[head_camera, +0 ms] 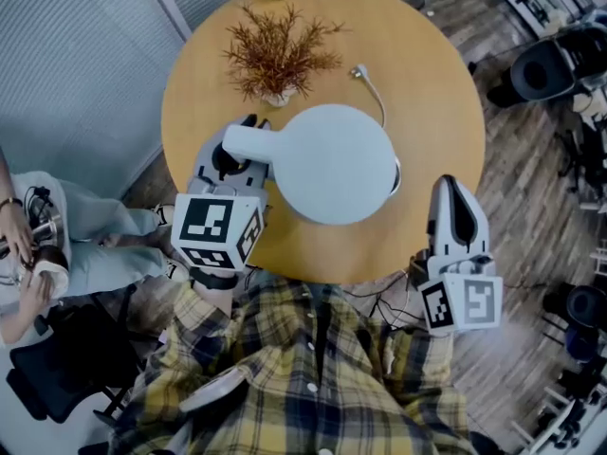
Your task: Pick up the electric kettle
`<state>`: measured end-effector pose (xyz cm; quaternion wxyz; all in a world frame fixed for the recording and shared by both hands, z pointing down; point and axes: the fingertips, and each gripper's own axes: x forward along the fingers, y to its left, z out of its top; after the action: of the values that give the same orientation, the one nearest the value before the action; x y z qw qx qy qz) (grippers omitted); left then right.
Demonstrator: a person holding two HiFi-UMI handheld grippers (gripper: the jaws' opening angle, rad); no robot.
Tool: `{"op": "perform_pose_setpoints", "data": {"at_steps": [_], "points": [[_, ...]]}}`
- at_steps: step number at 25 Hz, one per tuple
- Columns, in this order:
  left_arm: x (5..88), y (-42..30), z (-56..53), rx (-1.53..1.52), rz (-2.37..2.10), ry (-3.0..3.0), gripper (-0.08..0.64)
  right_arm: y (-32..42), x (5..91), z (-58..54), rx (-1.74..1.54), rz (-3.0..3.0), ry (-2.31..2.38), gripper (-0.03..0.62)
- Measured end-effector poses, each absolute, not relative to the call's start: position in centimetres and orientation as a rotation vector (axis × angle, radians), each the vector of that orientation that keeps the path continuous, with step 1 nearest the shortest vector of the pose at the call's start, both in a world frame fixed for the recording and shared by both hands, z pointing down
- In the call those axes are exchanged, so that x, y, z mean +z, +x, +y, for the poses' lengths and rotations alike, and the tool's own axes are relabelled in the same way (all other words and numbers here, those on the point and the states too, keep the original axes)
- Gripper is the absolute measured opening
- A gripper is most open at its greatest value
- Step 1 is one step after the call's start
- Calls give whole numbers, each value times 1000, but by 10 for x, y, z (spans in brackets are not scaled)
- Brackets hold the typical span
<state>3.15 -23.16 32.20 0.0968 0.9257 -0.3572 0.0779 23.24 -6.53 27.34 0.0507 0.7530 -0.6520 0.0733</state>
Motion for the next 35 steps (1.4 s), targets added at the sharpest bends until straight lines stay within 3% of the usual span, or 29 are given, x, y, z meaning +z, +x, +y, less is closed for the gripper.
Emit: {"op": "perform_pose_setpoints", "data": {"at_steps": [13, 35], "points": [[296, -9, -228, 210, -1149, 2721, 60, 199, 288, -98, 259, -2109, 2176, 35], [266, 13, -215, 137, -1096, 2752, 60, 215, 260, -89, 176, -2102, 2222, 35]]}}
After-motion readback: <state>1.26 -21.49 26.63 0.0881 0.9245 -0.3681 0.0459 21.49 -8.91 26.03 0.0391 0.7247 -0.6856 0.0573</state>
